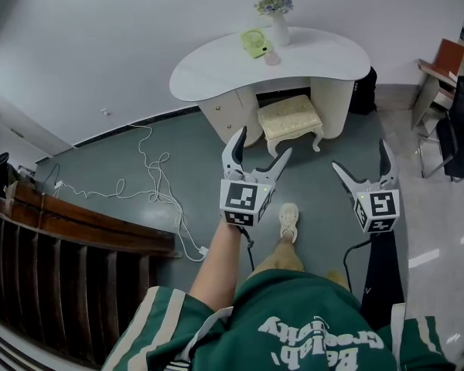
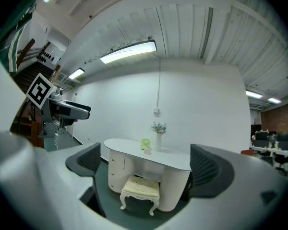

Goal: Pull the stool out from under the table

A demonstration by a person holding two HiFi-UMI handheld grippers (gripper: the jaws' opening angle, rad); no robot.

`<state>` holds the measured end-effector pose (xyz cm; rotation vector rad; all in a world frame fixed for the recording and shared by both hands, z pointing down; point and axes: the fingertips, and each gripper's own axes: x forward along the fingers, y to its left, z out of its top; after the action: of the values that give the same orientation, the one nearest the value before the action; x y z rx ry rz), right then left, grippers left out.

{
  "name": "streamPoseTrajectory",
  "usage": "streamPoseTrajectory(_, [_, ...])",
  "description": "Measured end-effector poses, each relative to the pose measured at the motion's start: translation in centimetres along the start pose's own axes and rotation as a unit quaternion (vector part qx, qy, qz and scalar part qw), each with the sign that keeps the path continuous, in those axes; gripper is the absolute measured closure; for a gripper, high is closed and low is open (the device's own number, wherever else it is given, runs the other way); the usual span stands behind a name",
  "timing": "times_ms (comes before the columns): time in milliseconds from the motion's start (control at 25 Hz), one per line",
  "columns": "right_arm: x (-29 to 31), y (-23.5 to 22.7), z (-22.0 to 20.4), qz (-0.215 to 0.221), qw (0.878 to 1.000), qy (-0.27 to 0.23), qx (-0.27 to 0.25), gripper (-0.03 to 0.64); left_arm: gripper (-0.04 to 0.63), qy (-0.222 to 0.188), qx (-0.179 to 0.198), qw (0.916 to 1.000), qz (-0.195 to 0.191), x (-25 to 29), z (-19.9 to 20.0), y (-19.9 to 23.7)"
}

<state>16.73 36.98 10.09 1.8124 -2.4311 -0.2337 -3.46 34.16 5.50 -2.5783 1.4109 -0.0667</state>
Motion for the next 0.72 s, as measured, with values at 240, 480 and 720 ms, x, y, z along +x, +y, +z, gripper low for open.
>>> streamPoseTrajectory(240, [4.8, -1.5, -0.2, 0.0, 1.0, 0.002, -0.004, 0.025, 0.147, 0.001, 0.0, 1.0, -0.001, 4.7, -1.0, 2.9])
streamPoseTrajectory(480, [11.0, -3.4, -0.8, -0.003, 1.0, 0.01, 0.005, 0.029, 0.147, 0.015, 0.009, 0.9998, -0.01, 10.5, -2.6, 6.1])
streamPoseTrajectory(720, [18.3, -4.0, -1.0, 0.006, 1.0, 0.015, 0.009, 0.037, 0.147, -0.002, 0.009, 0.9994, -0.032, 16.4, -2.7, 10.0])
